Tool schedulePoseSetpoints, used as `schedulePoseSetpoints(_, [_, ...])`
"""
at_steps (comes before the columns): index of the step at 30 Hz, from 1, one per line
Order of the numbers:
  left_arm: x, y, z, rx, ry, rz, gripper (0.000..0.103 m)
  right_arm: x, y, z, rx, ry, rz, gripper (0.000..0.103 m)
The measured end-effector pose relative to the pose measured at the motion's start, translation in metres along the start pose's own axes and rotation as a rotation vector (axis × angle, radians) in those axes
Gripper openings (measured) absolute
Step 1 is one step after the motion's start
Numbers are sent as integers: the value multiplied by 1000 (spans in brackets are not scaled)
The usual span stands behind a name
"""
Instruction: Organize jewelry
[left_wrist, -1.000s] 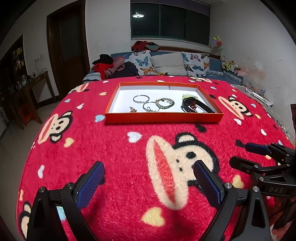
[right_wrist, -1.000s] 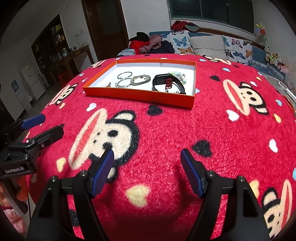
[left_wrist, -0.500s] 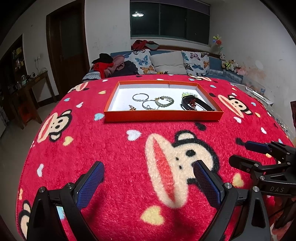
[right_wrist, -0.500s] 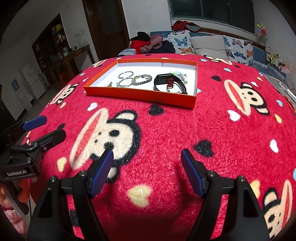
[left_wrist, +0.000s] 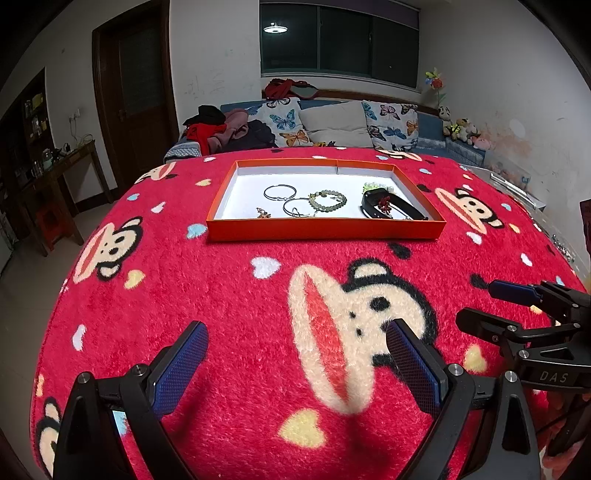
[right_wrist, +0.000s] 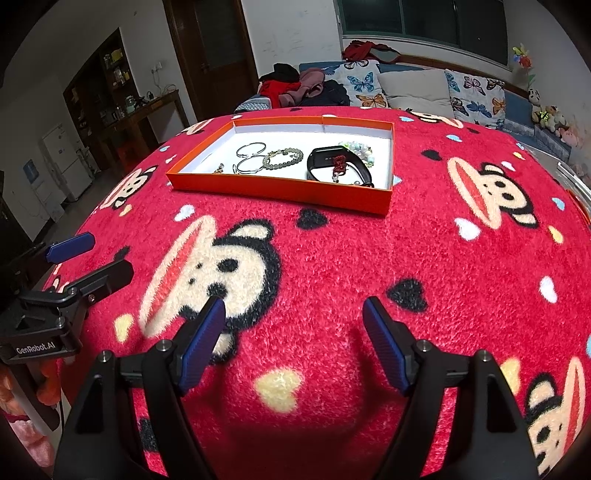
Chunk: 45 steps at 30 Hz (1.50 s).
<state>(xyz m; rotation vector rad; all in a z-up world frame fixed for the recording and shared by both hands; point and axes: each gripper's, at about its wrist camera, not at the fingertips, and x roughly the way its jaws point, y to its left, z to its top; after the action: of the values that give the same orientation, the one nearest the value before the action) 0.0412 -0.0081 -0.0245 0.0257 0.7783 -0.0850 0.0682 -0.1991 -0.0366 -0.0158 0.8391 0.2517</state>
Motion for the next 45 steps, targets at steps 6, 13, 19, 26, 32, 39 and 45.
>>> schedulePoseSetpoints(6, [1, -1, 0, 1, 1, 2, 103, 1, 1, 1, 3, -4, 5, 77])
schedulePoseSetpoints(13, [2, -1, 1, 3, -2, 4, 103, 1, 5, 4, -12, -17, 7, 77])
schedulePoseSetpoints(19, [3, 3, 7, -11, -13, 8, 103, 0, 8, 10, -19, -31, 13, 77])
schedulePoseSetpoints(26, [2, 6, 8, -13, -10, 9, 103, 3, 9, 8, -20, -22, 15, 77])
schedulePoseSetpoints(32, [1, 6, 8, -12, -11, 8, 103, 2, 8, 8, -17, -23, 15, 77])
schedulePoseSetpoints(39, [1, 5, 8, -11, -13, 6, 103, 2, 9, 8, -22, -20, 17, 77])
schedulePoseSetpoints(45, [1, 5, 8, -11, -14, 7, 103, 3, 11, 9, -25, -19, 21, 77])
